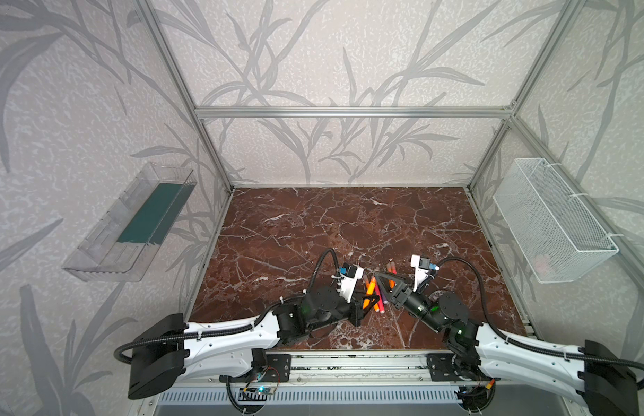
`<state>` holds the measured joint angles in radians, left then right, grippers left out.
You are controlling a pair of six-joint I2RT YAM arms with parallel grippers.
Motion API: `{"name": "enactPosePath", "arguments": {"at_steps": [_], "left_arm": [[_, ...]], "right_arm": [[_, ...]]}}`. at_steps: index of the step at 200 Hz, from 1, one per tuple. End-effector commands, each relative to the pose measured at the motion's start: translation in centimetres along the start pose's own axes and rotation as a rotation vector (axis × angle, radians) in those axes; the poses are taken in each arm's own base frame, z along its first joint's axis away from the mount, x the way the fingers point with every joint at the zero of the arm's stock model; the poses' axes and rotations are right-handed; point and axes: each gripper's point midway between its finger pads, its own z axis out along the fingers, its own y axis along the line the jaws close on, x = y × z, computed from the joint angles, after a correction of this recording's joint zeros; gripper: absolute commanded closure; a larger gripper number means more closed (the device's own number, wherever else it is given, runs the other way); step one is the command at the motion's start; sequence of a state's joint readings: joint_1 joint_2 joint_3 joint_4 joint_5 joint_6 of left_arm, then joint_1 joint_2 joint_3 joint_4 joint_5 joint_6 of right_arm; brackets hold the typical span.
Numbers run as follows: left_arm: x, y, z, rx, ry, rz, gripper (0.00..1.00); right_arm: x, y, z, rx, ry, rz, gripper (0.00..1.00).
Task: Insert the pens into the pen caps
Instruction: 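Push the pink cap down onto the orange marker tip with the right gripper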
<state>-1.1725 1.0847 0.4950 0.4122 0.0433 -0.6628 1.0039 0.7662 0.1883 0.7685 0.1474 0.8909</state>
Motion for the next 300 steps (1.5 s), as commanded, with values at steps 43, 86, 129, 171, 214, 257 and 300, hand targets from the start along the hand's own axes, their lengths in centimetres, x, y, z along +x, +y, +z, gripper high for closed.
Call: {"name": "enactPosePath", "arguments": {"at_steps": [43,86,129,171,214,257,300], "left_arm": [[1.7,-1.0,1.8,0.008,0.056,0.152,1.00],[3.9,-2.1,3.4,-0.005,0.119,0.236,1.00],[4.0,-1.7,4.1,-0.041,0.117,0.243,1.00],[3.8,-1.5,4.0,-0.053,0.110,0.250,1.00],[2.9,-1.4,4.0,-0.076,0.085,0.258,1.00],[-1.2,-2.1,2.7,-0.008,0.032,0.218,1.00],[-6.0,-2.2,0.8,-0.006,-0.029,0.231,1.00]], "right_arm": [[-1.7,-2.7,-2.7,0.176,-0.057,-0.049,0.36],[-2.0,-2.4,-2.6,0.176,-0.061,-0.055,0.35],[-1.2,-2.6,-2.2,0.181,-0.025,-0.041,0.45],[-0.5,-2.4,-1.7,0.187,0.028,-0.052,0.69],[0.5,-2.3,-0.9,0.178,0.079,-0.063,0.91],[1.8,-2.2,0.1,0.142,0.117,-0.076,1.00],[2.9,-1.7,1.1,0.103,0.155,-0.099,1.00]]}}
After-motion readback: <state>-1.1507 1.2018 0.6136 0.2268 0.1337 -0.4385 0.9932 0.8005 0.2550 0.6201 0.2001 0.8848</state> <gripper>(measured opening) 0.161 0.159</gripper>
